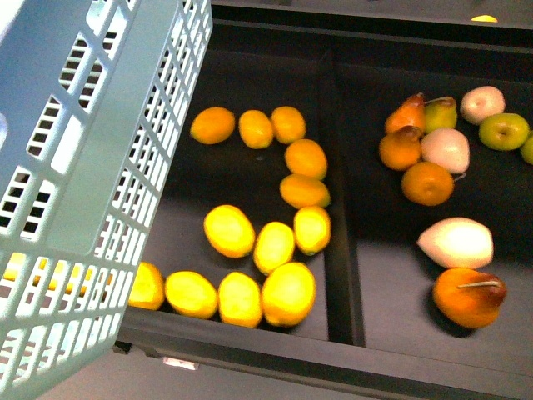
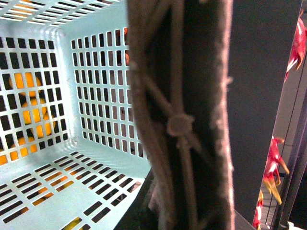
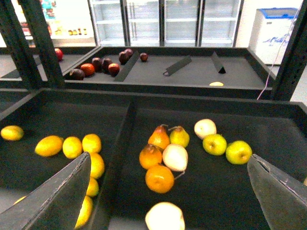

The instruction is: Pick lemon and mango into basket

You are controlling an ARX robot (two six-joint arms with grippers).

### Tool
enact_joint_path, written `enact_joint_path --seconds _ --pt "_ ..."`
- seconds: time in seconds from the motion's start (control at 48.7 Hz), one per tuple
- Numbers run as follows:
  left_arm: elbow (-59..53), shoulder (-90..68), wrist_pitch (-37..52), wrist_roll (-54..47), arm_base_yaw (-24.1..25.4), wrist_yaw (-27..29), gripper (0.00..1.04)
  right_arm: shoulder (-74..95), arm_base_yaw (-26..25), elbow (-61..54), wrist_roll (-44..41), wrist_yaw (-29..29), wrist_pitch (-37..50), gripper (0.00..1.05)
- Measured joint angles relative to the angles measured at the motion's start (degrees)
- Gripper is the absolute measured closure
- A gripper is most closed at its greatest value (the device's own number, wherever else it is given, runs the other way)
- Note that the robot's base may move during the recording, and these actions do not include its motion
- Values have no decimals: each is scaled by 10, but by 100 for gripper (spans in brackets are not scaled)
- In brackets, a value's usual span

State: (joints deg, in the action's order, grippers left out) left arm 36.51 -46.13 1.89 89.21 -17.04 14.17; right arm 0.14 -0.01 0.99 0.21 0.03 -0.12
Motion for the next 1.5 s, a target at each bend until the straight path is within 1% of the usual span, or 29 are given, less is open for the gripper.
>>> enact_joint_path --seconds 1.233,1.418,1.439,1.459,1.48,1.5 --pt "0 -1 0 -3 1 0 100 0 0 0 -1 -2 0 9" --pt "1 0 -2 -13 3 18 100 0 -1 0 -1 -4 0 9" --pt "9 -5 -24 -26 0 25 100 0 -1 0 -1 -3 0 9" --pt "27 -15 -68 -37 -6 33 100 0 -1 0 -1 -2 0 9" --pt "59 -34 -137 -63 -19 44 100 0 -1 0 -1 -2 0 9" --pt "80 -49 -176 -85 -27 50 100 0 -1 0 -1 -2 0 9"
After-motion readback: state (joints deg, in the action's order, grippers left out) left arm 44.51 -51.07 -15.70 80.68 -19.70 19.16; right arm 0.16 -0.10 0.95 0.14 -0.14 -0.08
